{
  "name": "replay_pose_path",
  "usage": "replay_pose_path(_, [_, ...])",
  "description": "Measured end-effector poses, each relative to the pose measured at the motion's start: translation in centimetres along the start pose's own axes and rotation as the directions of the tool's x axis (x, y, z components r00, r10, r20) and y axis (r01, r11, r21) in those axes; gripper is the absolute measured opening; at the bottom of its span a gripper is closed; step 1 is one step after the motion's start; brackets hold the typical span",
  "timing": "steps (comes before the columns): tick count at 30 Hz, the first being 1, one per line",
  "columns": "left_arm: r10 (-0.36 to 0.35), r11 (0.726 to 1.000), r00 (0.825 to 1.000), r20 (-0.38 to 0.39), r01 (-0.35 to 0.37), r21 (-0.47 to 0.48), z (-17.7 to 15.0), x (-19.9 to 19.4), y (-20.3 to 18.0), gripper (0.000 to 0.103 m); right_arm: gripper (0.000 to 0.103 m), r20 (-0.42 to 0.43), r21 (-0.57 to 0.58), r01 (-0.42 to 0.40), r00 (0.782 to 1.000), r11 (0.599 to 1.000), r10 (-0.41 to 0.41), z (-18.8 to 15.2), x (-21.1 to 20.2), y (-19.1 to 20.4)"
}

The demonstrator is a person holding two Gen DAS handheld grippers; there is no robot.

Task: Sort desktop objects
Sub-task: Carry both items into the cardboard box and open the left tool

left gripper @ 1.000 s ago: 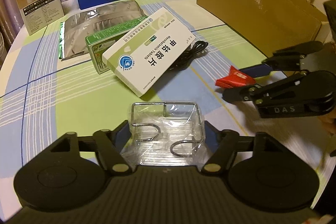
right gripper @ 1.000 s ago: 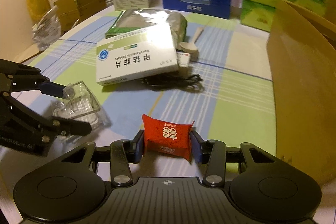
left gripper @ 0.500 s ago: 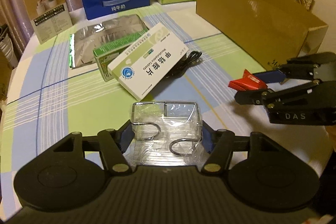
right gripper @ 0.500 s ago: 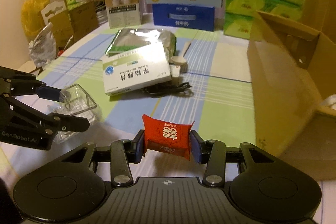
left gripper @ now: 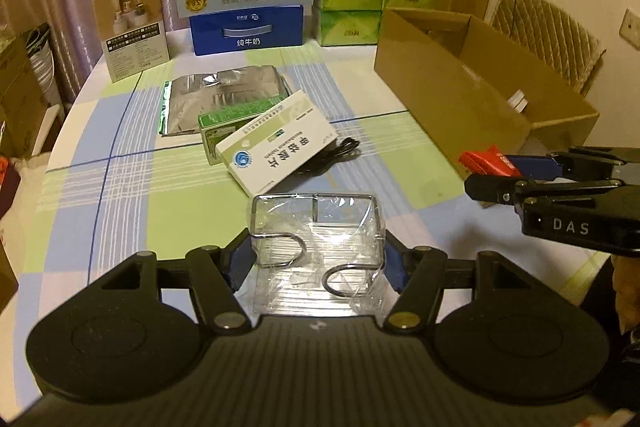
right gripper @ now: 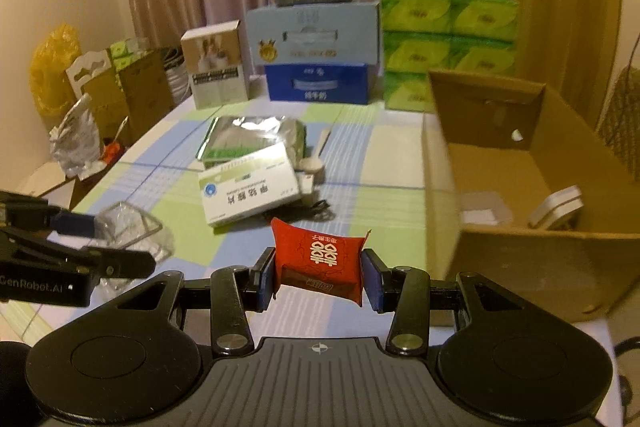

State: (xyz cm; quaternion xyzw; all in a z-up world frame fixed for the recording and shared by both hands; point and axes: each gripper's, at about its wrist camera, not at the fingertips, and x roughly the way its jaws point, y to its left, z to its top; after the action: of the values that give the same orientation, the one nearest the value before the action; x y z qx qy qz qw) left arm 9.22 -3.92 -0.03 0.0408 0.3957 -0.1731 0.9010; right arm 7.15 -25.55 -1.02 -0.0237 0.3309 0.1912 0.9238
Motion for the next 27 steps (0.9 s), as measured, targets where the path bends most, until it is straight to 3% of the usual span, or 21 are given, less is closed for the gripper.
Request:
replay_pose_path(14, [-0.064, 0.996, 0.996, 0.054, 0.061, 0.067, 2.3, -2.3, -6.3, 0.06, 0.042, 0.07, 0.074, 0.119, 0.99, 0.99, -0.124, 1.2, -6.2, -5.0])
replay_pose_path(27, [-0.15, 0.98, 0.987, 0.06, 0.14, 0.139, 5.1, -0.9, -12.5, 0.06, 0.042, 0.096, 0.136, 0.199, 0.972, 0.971, -0.213, 1.6, -8.6, -10.8])
